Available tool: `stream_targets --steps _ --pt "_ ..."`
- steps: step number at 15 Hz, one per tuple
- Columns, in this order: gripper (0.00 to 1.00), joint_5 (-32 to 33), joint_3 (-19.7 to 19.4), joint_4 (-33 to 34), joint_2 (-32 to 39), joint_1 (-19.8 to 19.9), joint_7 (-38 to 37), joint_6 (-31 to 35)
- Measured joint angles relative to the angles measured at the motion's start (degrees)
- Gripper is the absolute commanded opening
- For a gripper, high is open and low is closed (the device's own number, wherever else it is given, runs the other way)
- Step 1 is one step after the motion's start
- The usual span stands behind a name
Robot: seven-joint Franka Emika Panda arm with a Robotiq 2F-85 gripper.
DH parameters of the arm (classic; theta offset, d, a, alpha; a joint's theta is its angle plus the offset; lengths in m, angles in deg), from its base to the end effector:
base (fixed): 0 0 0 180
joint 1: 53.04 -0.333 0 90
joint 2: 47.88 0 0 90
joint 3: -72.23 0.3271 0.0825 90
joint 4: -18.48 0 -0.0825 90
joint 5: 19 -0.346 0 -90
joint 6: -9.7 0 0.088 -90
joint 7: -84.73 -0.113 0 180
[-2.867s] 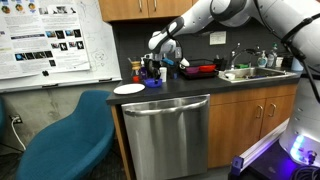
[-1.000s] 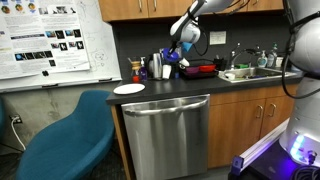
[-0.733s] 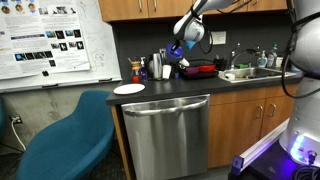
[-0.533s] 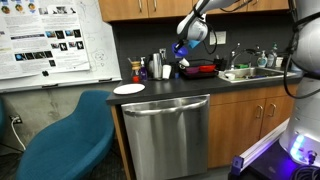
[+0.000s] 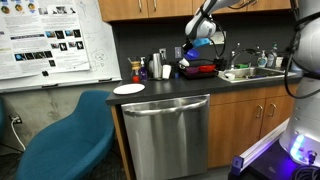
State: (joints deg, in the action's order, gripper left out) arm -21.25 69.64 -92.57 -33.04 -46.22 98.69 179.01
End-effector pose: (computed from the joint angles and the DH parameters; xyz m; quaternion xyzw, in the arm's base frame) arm 0.6252 -0.1036 0.4706 0.9287 0.0231 0.3635 0.0696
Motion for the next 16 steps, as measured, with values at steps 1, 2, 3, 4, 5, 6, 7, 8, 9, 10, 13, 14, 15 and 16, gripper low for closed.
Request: stream_targets --steps 1,2,3,4,5,6,7,8,9,10,13,14,15,16 --pt "0.01 0.24 -0.18 0.09 -0.13 -0.02 -1.34 -1.74" --pt "0.01 0.26 -0.20 0.23 -0.26 -0.02 -2.34 -3.72" --pt "0.01 0.26 -0.19 0.41 -0.34 -0.08 -3.06 -5.59" --pt "0.01 0.26 -0.11 0.67 -0.38 -0.21 -3.53 -7.50" --pt "0.01 0.10 0.16 0.93 -0.39 -0.27 -3.64 -9.22" --pt "0.01 -0.20 0.62 1.15 -0.39 -0.29 -3.57 -10.87" --pt "0.01 -0.30 1.17 1.37 -0.39 -0.30 -3.40 -12.54" --pt "0.01 -0.27 1.61 1.57 -0.38 -0.42 -3.30 -14.06" --pt "0.01 -0.09 1.82 1.74 -0.38 -0.73 -3.23 -15.44" --pt "0.01 0.24 1.89 1.90 -0.37 -1.10 -3.19 -16.48" --pt "0.01 2.18 1.80 2.77 -0.14 -1.78 -3.20 -17.14" --pt "0.01 3.12 1.73 3.22 -0.05 -1.81 -3.19 -16.98" --pt "0.01 3.98 1.55 3.71 0.03 -1.80 -3.20 -16.85" --pt "0.01 4.78 1.31 4.23 0.12 -1.79 -3.19 -16.79"
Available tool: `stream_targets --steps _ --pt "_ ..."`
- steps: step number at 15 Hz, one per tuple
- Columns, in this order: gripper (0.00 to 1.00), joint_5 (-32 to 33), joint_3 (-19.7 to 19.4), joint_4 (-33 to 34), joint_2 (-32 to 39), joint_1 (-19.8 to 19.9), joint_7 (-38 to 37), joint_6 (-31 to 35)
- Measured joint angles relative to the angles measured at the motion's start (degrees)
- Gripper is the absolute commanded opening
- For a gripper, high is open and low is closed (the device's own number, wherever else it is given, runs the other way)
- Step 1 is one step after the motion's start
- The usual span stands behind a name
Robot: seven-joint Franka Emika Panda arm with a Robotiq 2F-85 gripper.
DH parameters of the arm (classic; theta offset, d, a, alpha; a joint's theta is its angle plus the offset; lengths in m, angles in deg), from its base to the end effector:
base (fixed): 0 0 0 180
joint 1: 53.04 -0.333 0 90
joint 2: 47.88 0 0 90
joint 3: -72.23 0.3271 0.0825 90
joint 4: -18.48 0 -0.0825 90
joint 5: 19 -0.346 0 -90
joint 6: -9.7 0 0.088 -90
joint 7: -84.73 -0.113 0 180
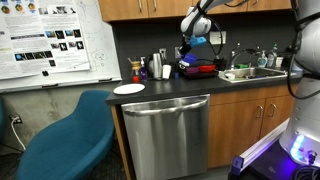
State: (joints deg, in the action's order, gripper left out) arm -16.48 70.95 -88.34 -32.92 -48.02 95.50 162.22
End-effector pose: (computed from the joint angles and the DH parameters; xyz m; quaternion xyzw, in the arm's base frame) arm 0.6315 -0.0673 0.4635 0.9625 0.0548 0.2594 0.0568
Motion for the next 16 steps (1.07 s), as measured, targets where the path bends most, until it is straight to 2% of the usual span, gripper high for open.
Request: stream_targets --steps 6,16 --pt "0.01 2.37 -2.22 4.04 2.77 0.36 0.00 -0.01" --pt "0.01 2.34 -2.62 11.59 11.32 2.19 -0.03 -0.01"
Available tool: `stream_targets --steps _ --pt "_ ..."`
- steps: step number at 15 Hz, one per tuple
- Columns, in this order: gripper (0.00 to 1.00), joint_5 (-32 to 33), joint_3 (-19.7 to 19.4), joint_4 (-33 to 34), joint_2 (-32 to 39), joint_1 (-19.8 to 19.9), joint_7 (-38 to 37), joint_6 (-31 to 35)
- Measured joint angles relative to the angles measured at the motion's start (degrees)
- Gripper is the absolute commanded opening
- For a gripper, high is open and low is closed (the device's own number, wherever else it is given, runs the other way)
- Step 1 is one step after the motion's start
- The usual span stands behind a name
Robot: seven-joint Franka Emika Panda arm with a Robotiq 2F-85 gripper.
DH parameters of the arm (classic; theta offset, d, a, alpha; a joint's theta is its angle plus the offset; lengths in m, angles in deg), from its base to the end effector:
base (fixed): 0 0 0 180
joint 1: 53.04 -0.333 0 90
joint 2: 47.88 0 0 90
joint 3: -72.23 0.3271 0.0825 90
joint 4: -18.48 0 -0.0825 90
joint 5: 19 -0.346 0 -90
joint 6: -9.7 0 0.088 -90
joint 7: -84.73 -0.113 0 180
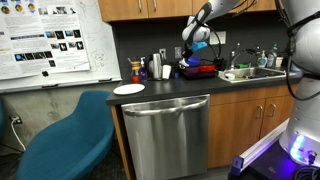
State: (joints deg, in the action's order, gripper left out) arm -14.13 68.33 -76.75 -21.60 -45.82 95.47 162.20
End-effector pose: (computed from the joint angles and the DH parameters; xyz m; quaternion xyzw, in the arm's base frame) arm 0.6793 -0.1234 0.4281 0.9621 0.0353 0.2541 0.0924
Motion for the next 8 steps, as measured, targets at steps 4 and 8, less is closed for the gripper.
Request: stream_targets --steps 4,8 --pt "0.35 0.00 -0.18 1.96 1.90 0.13 0.00 -0.11" --pt "0.60 0.00 -0.42 3.07 2.86 0.14 0.00 -0.17"
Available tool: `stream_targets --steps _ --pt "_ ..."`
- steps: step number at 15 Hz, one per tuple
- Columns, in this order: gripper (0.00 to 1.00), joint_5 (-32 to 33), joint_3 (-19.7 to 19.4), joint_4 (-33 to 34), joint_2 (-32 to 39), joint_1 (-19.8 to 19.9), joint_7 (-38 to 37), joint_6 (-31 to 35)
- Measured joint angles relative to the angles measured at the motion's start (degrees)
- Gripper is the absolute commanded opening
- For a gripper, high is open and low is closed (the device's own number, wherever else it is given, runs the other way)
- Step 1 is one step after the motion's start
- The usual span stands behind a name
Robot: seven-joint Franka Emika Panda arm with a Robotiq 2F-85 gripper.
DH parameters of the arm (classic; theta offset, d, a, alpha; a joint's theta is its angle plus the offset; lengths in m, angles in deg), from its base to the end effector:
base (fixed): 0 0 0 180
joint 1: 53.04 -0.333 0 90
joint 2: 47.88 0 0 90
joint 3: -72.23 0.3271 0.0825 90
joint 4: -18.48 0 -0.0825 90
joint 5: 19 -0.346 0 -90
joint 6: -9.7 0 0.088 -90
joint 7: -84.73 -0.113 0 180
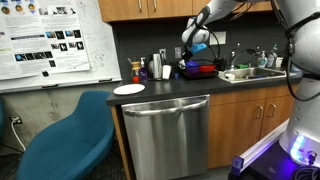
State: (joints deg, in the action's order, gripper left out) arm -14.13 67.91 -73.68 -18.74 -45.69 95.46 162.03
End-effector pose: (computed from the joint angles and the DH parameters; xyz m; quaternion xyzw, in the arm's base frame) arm 0.6912 -0.1305 0.4184 0.9620 0.0326 0.2535 0.0966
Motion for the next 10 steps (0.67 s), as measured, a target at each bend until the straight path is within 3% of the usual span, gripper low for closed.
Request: stream_targets --steps 6,10 --pt "0.99 -0.31 1.20 -0.47 -0.87 -0.04 0.24 2.18" --pt "1.00 -3.35 5.29 -5.55 -5.99 0.02 1.56 13.37"
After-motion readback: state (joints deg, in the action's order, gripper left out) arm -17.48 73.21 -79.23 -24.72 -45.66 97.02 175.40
